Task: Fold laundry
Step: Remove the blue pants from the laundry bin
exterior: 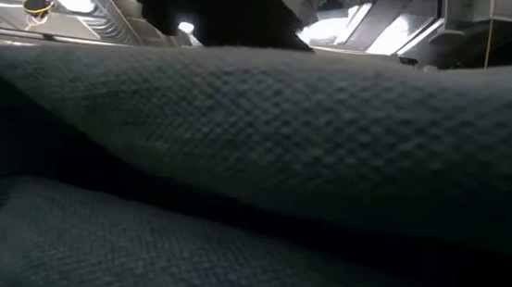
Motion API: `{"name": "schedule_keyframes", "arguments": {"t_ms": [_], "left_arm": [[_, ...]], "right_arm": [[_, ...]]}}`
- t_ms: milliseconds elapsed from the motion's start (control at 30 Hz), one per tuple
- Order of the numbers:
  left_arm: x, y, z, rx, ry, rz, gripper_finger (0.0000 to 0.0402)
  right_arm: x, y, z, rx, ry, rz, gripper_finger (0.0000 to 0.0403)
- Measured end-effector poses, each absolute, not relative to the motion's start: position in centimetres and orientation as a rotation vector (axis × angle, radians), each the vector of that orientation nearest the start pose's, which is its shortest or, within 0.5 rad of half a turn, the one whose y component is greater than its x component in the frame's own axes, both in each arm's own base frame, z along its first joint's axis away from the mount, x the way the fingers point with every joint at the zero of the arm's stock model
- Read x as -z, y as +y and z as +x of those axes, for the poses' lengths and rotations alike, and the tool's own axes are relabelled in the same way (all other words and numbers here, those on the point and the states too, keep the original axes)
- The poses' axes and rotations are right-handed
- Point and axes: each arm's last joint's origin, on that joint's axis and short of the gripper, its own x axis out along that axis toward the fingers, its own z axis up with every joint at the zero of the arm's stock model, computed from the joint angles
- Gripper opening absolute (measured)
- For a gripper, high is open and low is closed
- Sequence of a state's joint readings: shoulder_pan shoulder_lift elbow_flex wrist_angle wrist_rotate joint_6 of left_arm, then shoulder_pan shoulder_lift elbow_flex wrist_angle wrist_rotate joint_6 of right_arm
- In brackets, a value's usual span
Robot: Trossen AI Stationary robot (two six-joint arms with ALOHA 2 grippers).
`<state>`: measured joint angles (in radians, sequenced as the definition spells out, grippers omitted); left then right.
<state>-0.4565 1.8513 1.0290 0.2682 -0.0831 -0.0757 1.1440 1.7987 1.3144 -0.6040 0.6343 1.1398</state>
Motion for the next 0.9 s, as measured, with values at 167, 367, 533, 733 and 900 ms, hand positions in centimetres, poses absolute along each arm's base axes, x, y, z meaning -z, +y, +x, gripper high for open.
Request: {"name": "schedule_keyframes", "arguments": {"t_ms": [167, 367, 533, 733, 900], "left_arm": [[-16.6, -19.1, 33.6, 0.400, 0.548, 0.097, 0.0136], [-15.1, -20.9, 32.9, 0.381, 0.567, 0.142, 0.0136], [-12.3, -21.7, 32.6, 0.394, 0.639, 0.179, 0.0136], [-9.9, -22.0, 32.3, 0.391, 0.724, 0.221, 0.0136], [-9.7, -21.9, 32.2, 0.392, 0.750, 0.229, 0.0136]], "right_arm": [[-19.4, 34.3, 18.3, -0.071, 0.792, 0.200, 0.0172], [-16.6, 35.4, 18.7, -0.123, 0.888, 0.205, 0.0172], [-15.4, 35.6, 18.6, -0.153, 0.973, 0.195, 0.0172], [-14.0, 35.9, 18.6, -0.172, 1.052, 0.192, 0.0172], [-13.5, 36.1, 18.5, -0.178, 1.116, 0.244, 0.0172]]}}
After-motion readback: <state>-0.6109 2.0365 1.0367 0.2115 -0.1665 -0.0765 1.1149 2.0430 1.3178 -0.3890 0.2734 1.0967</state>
